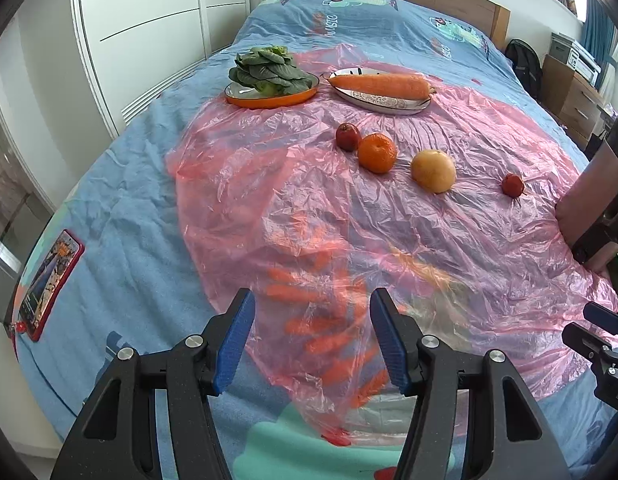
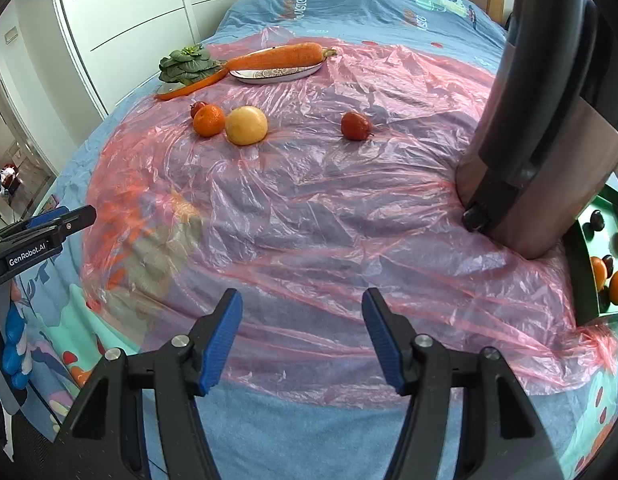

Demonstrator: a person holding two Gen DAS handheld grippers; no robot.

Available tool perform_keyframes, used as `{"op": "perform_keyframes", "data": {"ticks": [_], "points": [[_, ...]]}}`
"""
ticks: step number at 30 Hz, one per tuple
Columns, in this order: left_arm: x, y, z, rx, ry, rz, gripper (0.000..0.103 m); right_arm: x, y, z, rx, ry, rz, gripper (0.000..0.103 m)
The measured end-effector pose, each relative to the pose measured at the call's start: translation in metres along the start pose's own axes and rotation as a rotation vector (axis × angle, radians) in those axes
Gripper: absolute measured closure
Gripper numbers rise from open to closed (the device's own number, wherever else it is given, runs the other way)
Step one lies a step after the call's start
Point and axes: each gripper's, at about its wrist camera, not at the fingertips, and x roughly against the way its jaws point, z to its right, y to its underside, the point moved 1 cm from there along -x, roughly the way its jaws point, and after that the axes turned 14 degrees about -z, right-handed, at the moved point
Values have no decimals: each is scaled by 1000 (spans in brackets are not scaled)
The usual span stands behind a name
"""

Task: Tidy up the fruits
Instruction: 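Withdraw both open tools from the tray toward the remaining fruits, then close the left tool on a red apple while the right tool grasps a red tomato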

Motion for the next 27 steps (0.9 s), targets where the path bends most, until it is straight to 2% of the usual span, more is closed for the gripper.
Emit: {"op": "perform_keyframes", "data": {"ticks": [5, 12, 15, 18, 27], "points": [[-4, -26, -6, 17, 6, 25, 49, -8, -20, -2, 2, -22, 22, 0], [-14, -100, -12, 59, 77, 39, 49, -14, -64, 1, 12, -12, 92, 0], [-24, -132, -6, 71, 108, 29, 49, -21, -86, 7, -1, -7, 118, 0], [-42, -156, 6, 71, 105, 10, 49, -29, -104, 16, -25, 7, 140, 0], [-98, -189, 23, 112, 106, -75, 49, -58, -134, 38, -72, 30, 154, 0]]}}
